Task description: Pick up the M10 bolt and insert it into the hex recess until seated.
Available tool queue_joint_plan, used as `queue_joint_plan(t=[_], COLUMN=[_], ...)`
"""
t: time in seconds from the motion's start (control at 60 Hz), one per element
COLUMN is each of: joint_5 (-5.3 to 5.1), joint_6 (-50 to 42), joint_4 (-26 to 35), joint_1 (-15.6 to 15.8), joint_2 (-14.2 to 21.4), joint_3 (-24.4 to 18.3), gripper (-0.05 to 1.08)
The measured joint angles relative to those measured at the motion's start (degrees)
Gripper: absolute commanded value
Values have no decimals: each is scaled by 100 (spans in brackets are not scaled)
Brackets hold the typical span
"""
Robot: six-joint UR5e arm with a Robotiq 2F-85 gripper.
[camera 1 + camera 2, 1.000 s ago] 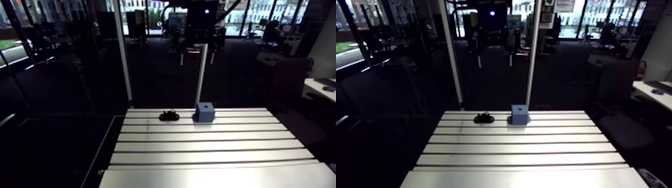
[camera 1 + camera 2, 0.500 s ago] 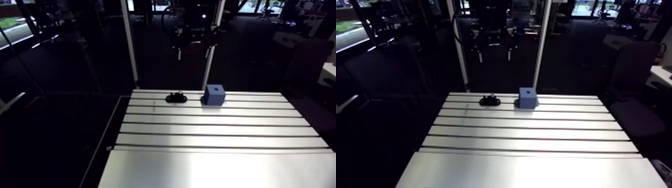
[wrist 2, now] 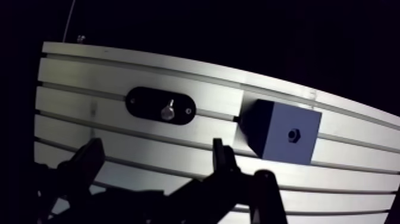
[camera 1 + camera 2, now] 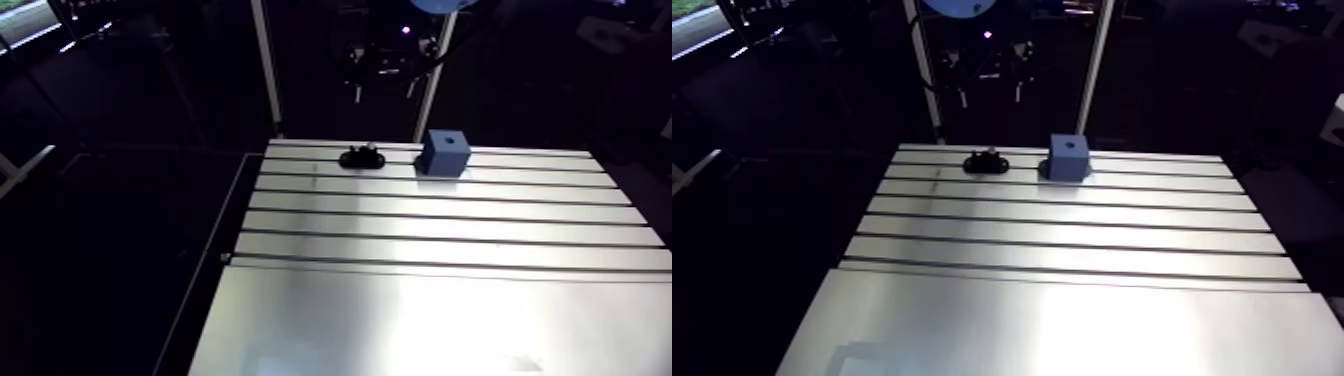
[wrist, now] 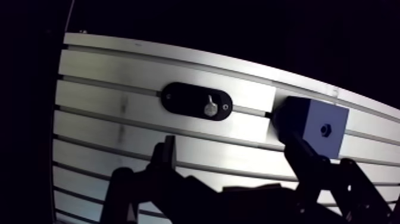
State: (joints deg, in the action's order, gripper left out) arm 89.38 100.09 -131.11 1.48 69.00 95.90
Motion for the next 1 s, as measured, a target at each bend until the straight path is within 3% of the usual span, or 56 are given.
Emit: queue_joint_plan(t=[0.167, 0.233, 0.467, 1.0], joint_5=[-11, -4, 13, 49], joint_6=[-59, -98, -174, -198], joint_4=[-181, -247, -447, -728], joint_1=[22, 36, 76, 89], joint_2=[-192, -263, -439, -692], joint_3=[13, 19, 75, 144], gripper=[10, 19, 32, 41])
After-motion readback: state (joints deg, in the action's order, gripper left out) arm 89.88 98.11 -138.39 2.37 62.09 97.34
